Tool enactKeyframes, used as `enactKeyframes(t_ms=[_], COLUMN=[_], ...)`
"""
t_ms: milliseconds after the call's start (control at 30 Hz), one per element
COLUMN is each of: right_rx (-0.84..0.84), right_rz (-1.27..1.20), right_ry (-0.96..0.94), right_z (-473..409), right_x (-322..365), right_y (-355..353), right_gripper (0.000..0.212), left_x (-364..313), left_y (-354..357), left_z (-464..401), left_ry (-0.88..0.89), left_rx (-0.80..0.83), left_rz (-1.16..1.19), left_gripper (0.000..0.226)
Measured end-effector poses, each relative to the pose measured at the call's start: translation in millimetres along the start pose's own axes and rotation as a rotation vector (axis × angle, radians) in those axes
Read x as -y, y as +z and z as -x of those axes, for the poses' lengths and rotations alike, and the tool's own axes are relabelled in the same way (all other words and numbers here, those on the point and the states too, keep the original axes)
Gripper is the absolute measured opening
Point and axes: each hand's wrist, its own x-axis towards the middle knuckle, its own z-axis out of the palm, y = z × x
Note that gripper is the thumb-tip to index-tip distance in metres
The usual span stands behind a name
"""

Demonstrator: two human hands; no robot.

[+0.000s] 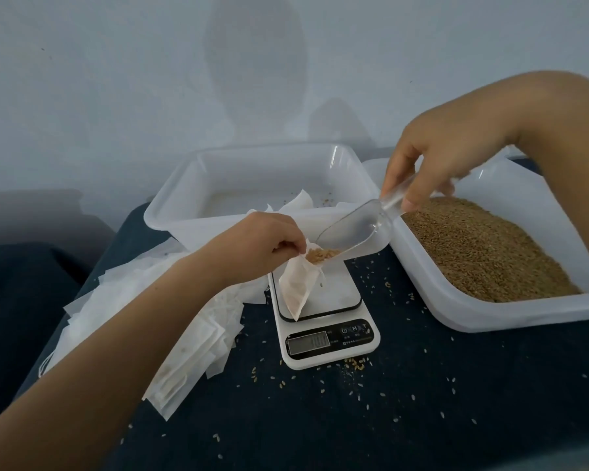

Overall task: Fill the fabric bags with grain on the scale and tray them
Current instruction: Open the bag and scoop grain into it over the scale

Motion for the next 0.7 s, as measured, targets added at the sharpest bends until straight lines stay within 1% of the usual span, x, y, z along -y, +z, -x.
enactKeyframes(t_ms=[200, 333, 433, 500, 567, 633, 700], right_rx=[-0.018, -0.076, -0.116, -0.165, -0.219, -0.296, -0.406], right_rz=[0.116, 0.214, 0.199, 0.113, -0.029, -0.24, -0.474], right_ry=[-0.031, -0.05, -0.08, -0.063, -0.015, 0.048, 0.126], right_z=[0.8, 2.5, 6.4, 14.5, 24.5, 29.9, 26.4], right_x=[13.4, 19.2, 9.4, -6.1, -26.9, -49.4, -71.0], right_y=[-8.4, -6.1, -0.6, 4.0, 13.2, 29.9, 52.2], right_gripper=[0.017, 0.023, 0.024, 0.024, 0.028, 0.031, 0.023], left_x=[2.2, 4.0, 5.8, 6.7, 6.3, 5.0, 2.8], left_y=[2.4, 5.6, 8.6, 11.0, 13.4, 16.1, 19.6], left_z=[-0.7, -1.4, -2.4, -2.7, -4.3, -7.8, -13.1], left_ry=[-0.022, -0.024, -0.031, -0.041, -0.048, -0.052, -0.057], left_rx=[-0.019, -0.045, -0.069, -0.087, -0.101, -0.094, -0.071], left_rz=[0.01, -0.013, -0.023, -0.012, -0.004, -0.002, 0.005], left_gripper=[0.012, 0.013, 0.013, 0.013, 0.013, 0.013, 0.013])
